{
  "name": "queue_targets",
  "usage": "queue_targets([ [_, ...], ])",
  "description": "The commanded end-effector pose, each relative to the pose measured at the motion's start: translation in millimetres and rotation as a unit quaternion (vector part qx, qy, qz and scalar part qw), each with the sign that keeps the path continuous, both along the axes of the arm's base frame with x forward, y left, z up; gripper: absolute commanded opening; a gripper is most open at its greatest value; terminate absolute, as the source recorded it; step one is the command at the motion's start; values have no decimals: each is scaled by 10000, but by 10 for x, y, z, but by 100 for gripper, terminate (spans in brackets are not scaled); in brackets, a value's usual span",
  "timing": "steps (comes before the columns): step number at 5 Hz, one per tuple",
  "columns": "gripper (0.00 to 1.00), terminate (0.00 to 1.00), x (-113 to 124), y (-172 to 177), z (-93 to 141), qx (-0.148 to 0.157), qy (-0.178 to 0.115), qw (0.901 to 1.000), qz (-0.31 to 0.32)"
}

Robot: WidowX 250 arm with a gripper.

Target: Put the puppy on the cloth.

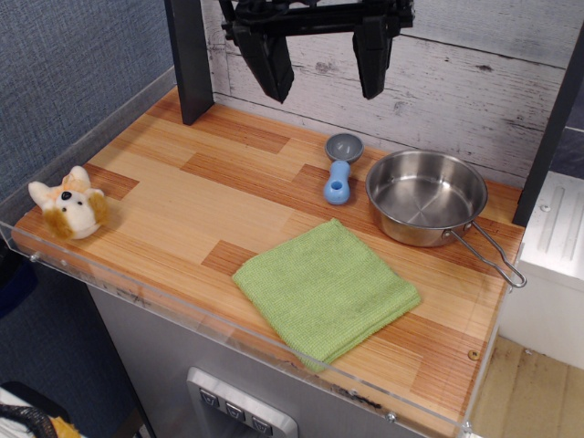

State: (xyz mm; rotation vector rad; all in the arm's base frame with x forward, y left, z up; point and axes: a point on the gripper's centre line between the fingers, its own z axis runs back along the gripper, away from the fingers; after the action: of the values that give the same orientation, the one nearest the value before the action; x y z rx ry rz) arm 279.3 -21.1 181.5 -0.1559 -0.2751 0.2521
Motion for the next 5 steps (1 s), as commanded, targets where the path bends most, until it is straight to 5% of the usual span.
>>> queue_targets([
  [1,100,0,0,0,0,0,0,10000,0],
  [4,100,0,-414,636,-56,220,-111,9870,1587],
  [5,100,0,-521,932,-189,285,-91,9731,2285],
])
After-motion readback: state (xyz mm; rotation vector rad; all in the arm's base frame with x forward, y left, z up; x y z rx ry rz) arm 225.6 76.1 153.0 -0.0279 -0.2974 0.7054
